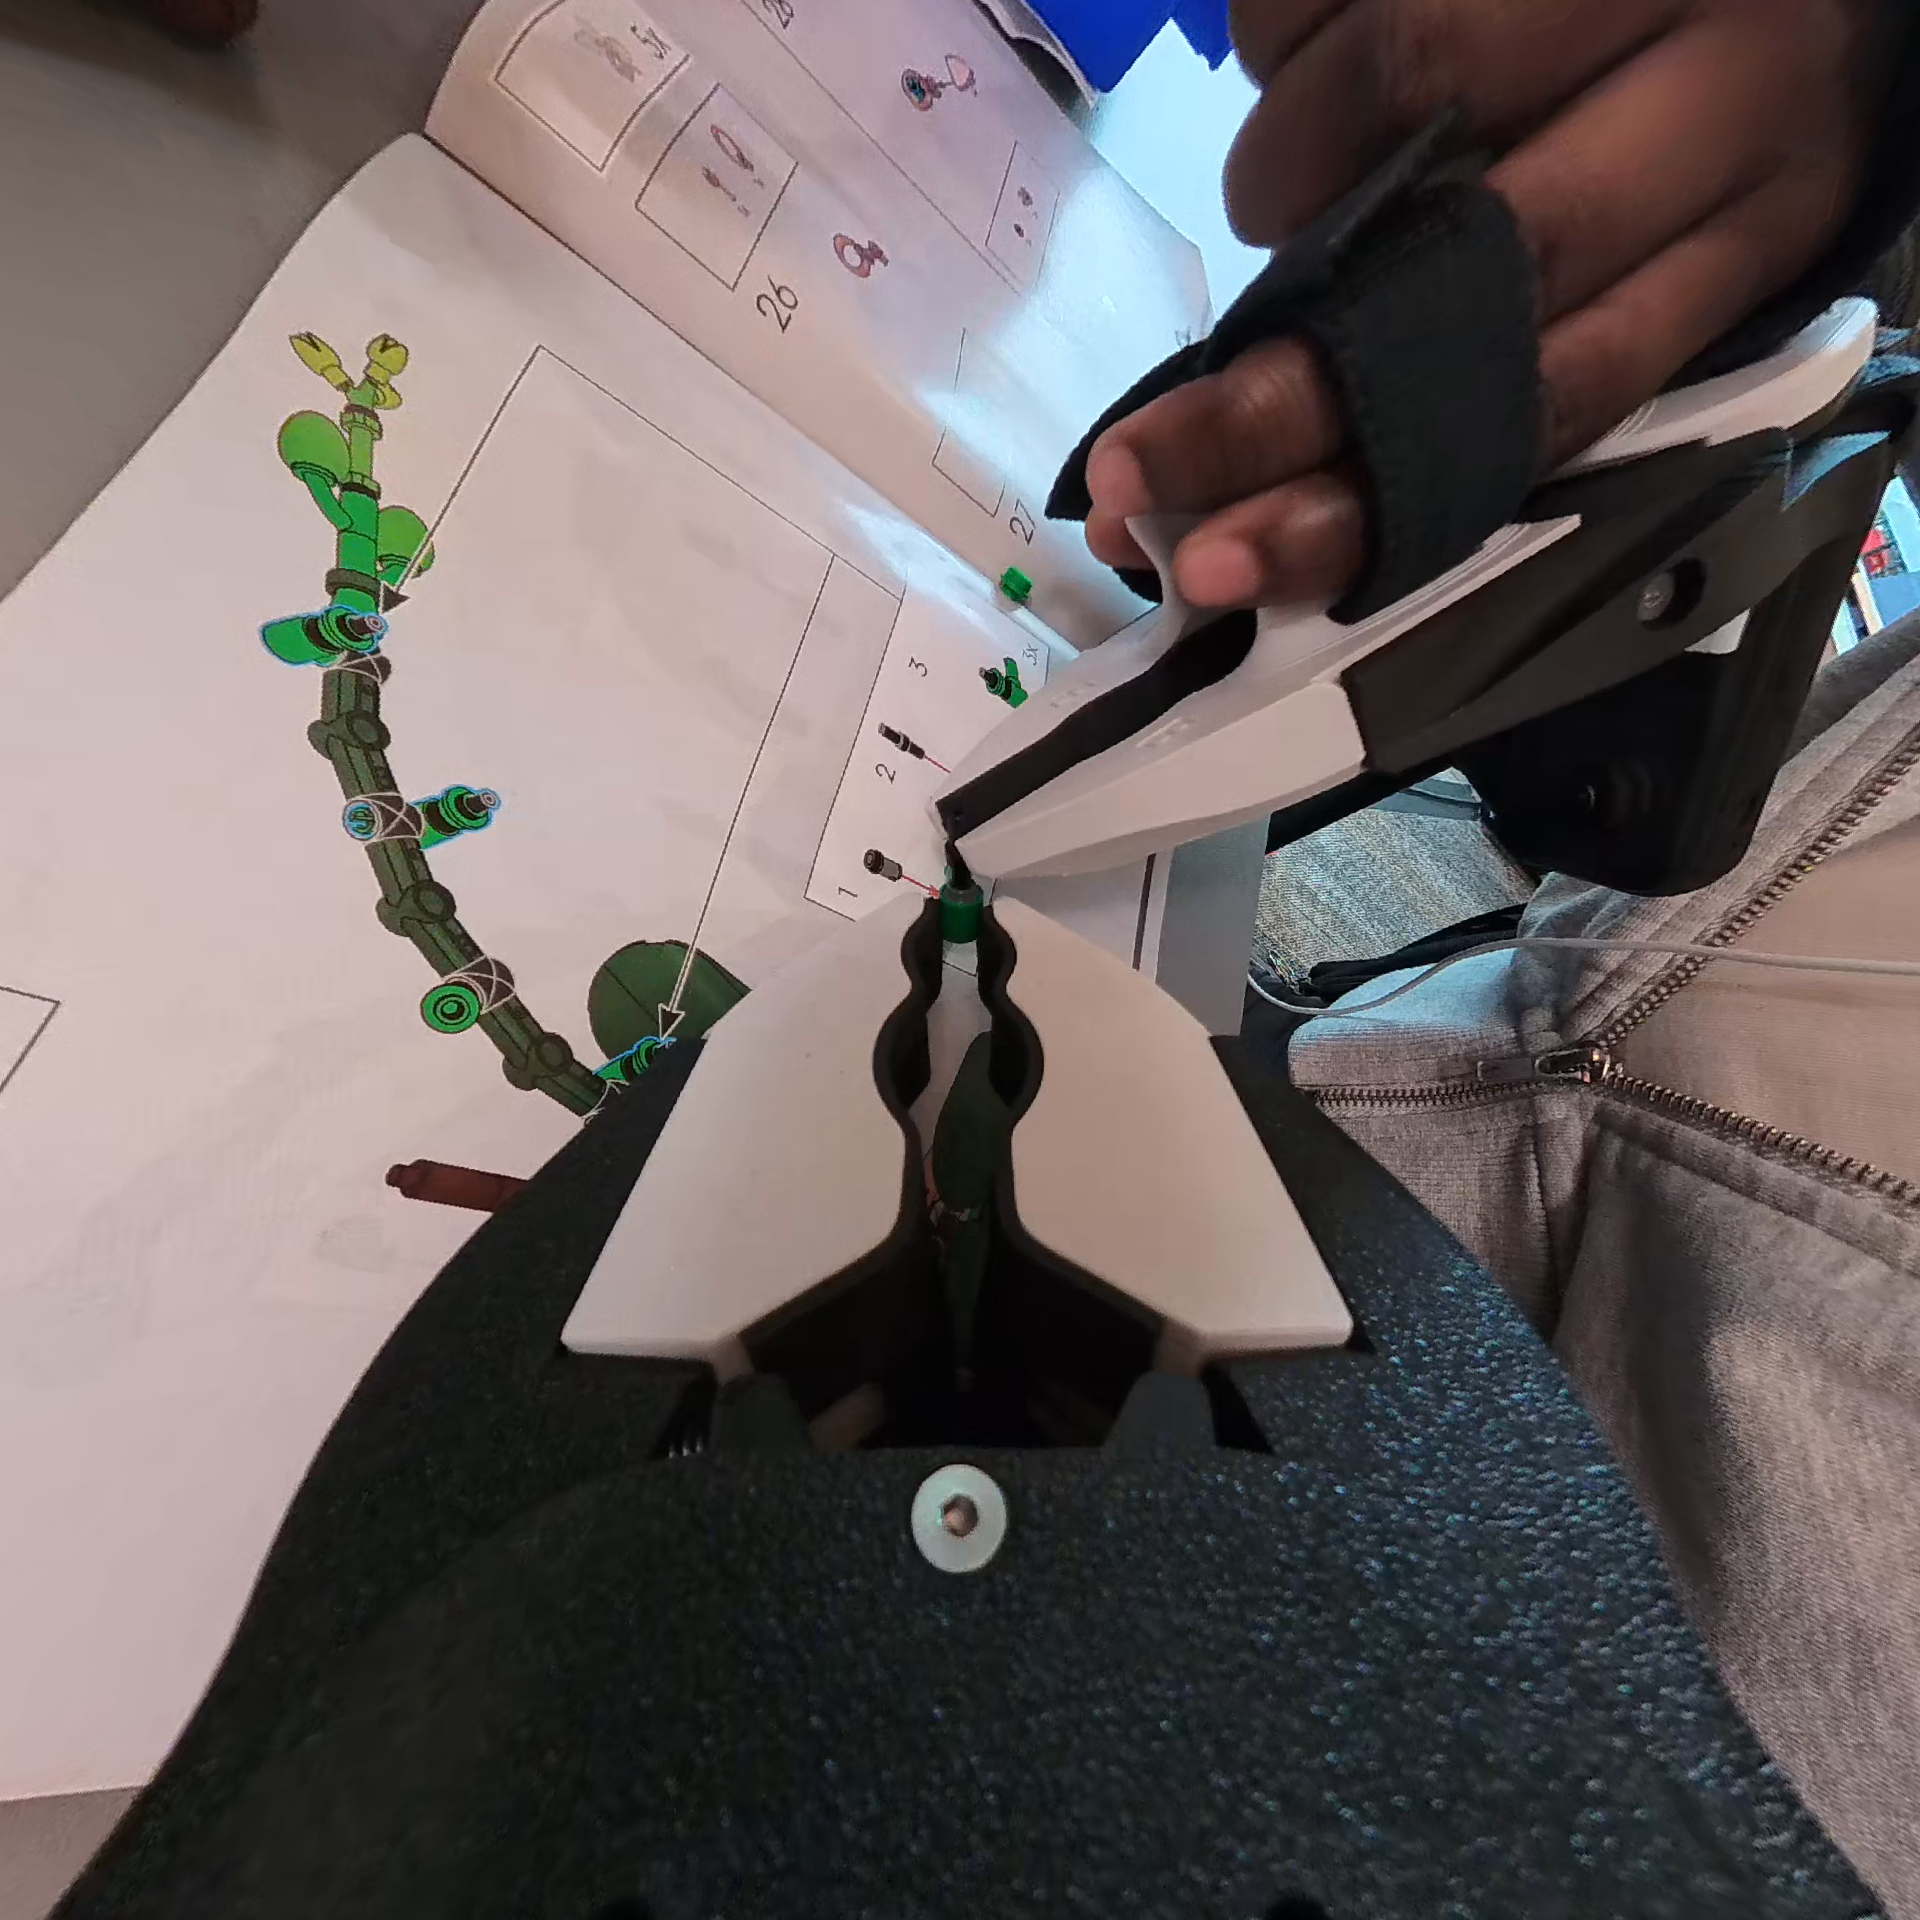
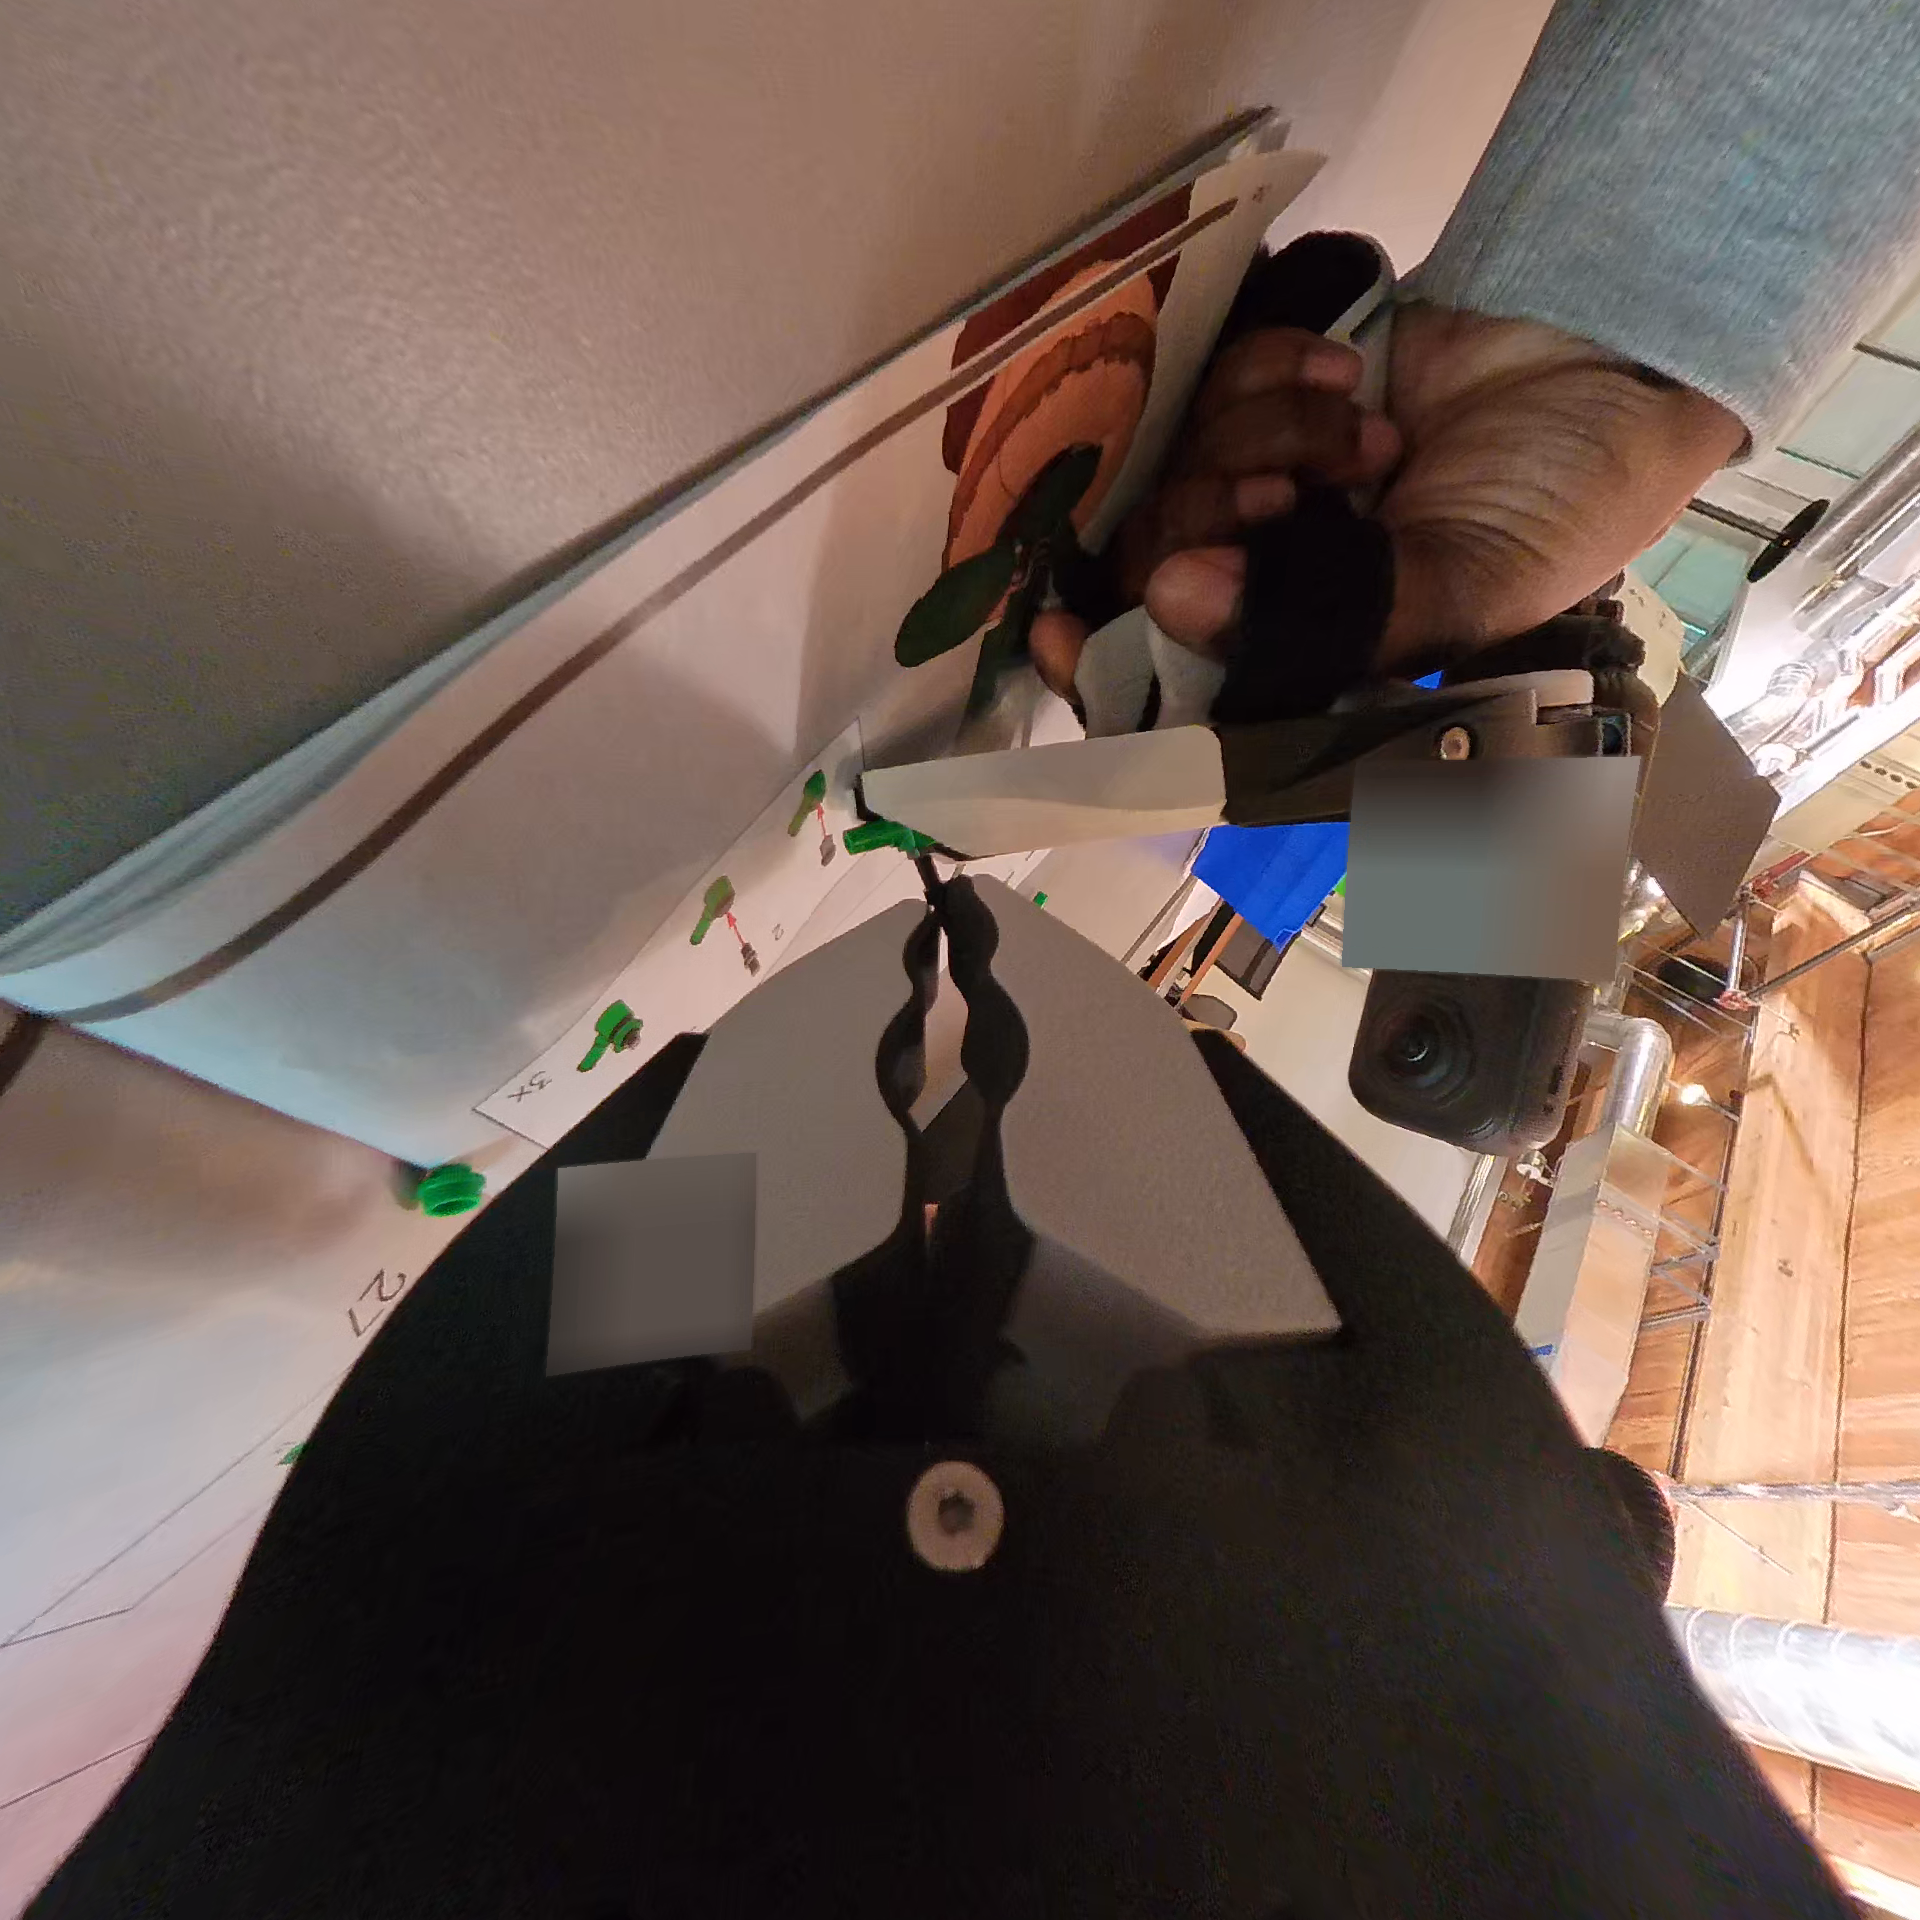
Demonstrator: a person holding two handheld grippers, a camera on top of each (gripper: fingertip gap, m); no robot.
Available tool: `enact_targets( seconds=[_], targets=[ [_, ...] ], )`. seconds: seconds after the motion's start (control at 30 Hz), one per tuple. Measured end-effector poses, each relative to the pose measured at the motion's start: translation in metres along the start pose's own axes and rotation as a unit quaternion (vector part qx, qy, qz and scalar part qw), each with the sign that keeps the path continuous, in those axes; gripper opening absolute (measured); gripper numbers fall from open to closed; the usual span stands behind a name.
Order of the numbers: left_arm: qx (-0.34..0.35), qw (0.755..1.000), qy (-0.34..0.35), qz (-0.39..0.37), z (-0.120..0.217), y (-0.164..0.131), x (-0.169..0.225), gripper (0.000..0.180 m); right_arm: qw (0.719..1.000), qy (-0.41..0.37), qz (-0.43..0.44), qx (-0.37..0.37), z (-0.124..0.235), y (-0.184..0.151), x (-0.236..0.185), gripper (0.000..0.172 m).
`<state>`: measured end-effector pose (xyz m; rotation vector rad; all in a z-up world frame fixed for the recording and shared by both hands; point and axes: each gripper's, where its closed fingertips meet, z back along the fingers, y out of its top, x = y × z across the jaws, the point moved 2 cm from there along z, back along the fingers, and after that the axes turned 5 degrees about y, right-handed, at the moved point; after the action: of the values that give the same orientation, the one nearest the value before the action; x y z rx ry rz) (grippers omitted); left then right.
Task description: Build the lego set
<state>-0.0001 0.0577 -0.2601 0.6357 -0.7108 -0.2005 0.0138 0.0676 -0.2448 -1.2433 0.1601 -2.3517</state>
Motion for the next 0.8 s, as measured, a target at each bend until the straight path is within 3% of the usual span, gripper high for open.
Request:
enact_targets(
  seconds=[0.03,0.27,0.4,0.47,0.53,0.57,0.6,0.67,0.7,0.73,0.77,0.8],
  targets=[
    [0.0,1.0,0.0,0.0,0.0,0.0,0.0,0.006,1.0,0.0,0.0,-0.001,0.0,0.0,0.0,0.0],
    [0.001,1.0,0.003,-0.004,0.0,0.0,0.0,0.006,0.999,-0.005,-0.036,-0.003,0.0,-0.001,0.001,0.008],
    [0.002,1.0,0.004,-0.006,0.0,0.0,0.0,0.006,0.998,0.001,-0.067,-0.014,0.003,-0.009,-0.003,0.022],
    [0.002,1.0,0.006,-0.008,0.001,0.0,0.0,0.006,0.989,0.011,-0.149,-0.003,0.008,-0.019,-0.006,0.024],
    [0.003,1.0,0.008,-0.014,0.001,0.0,0.001,0.006,0.956,0.037,-0.291,0.028,0.013,-0.03,-0.01,0.022],
    [0.008,1.0,0.008,-0.021,0.002,0.0,0.003,0.006,0.91,0.066,-0.405,0.064,0.016,-0.033,-0.012,0.021],
    [0.021,0.999,0.003,-0.037,0.005,0.002,0.006,0.006,0.832,0.102,-0.533,0.118,0.019,-0.033,-0.01,0.023],
    [0.077,0.992,-0.002,-0.097,0.014,0.01,0.016,0.006,0.625,0.16,-0.712,0.277,0.033,-0.026,0.01,0.028],
    [0.107,0.986,0.005,-0.131,0.019,0.014,0.019,0.006,0.538,0.158,-0.76,0.329,0.037,-0.029,0.021,0.029],
    [0.129,0.978,0.019,-0.162,0.023,0.017,0.021,0.006,0.488,0.15,-0.781,0.359,0.04,-0.032,0.027,0.033],
    [0.141,0.972,0.037,-0.186,0.024,0.017,0.022,0.006,0.475,0.148,-0.784,0.372,0.04,-0.031,0.028,0.032],
    [0.138,0.967,0.053,-0.208,0.024,0.015,0.022,0.006,0.49,0.149,-0.782,0.355,0.037,-0.029,0.023,0.032]
  ],
)
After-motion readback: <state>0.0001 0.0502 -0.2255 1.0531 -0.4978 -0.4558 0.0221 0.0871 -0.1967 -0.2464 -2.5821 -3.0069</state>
